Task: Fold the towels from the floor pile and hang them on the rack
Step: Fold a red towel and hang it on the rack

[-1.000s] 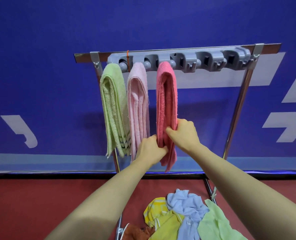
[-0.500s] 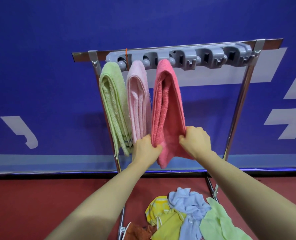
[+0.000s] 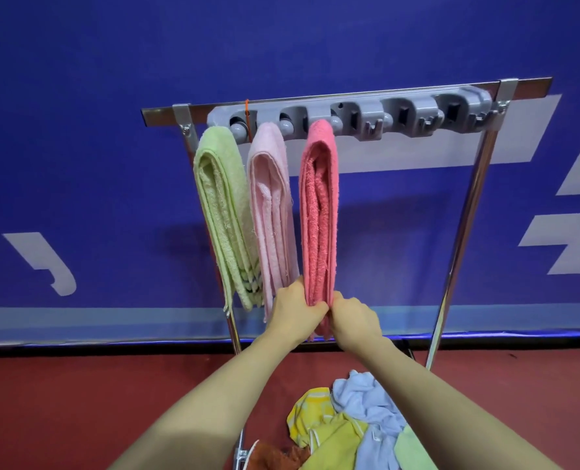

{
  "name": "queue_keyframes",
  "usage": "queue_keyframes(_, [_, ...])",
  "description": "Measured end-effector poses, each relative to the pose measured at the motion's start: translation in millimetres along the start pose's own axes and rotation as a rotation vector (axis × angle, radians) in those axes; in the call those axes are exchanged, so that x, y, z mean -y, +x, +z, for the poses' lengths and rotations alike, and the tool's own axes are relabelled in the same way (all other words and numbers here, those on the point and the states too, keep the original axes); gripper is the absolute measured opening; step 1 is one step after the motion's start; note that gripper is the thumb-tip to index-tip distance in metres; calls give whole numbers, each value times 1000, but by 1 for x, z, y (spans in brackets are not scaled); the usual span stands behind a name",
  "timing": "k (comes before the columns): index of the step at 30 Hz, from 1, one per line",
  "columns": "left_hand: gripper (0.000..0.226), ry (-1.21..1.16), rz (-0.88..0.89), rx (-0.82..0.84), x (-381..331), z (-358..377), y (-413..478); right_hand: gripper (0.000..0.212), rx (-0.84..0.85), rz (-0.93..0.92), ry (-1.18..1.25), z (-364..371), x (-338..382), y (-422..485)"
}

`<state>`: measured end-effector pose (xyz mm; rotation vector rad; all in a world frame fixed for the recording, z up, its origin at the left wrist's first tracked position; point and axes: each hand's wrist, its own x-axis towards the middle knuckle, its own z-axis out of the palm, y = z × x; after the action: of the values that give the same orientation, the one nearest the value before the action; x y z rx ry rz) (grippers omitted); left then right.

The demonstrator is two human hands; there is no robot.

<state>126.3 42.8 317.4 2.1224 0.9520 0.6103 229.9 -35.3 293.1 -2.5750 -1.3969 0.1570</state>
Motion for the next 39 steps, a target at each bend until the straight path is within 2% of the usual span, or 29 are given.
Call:
queue_keyframes(2, [26, 10, 2, 19, 0, -2, 0, 32, 31, -14, -21, -2, 0, 0])
queue_keyframes(6, [59, 19, -47, 12, -6, 5, -2, 46, 121, -9, 64, 4, 3, 0])
queue_keyframes(8, [58, 77, -69, -17, -8, 7, 0, 63, 162, 7, 202, 8, 5, -2])
queue_keyframes(11, [45, 160, -94, -25, -12, 7, 3, 92, 134, 48, 338, 7, 10, -8])
queue_keyframes(13, [43, 194, -115, -25, -17, 8, 4, 84, 79, 94, 343, 7, 16, -9])
queue_keyframes(16, [43, 232, -162, -25, -26, 7, 5, 41, -16, 182, 316, 4, 25, -8])
queue_keyframes(18, [43, 240, -197, -9, -30, 4, 6, 29, -49, 213, 277, 4, 28, -10])
queue_keyframes(24, [46, 355, -225, 39, -38, -7, 6, 37, -84, 203, 280, 11, 30, -14])
queue_keyframes(27, [44, 294, -139, 14, -52, -19, 7, 37, -61, 209, 276, 9, 29, -14])
queue_keyframes(30, [40, 120, 53, -94, -79, -44, 16, 29, -31, 233, 268, 5, 26, -14])
queue_keyframes(33, [21, 39, 217, -269, -114, -72, 30, 27, -7, 235, 282, 1, 23, -16])
queue_keyframes(35, [15, 47, 284, -357, -136, -91, 39, 28, 2, 239, 291, -1, 21, -17])
queue_keyframes(39, [29, 224, 353, -423, -159, -117, 54, 31, 23, 239, 294, -3, 21, -18])
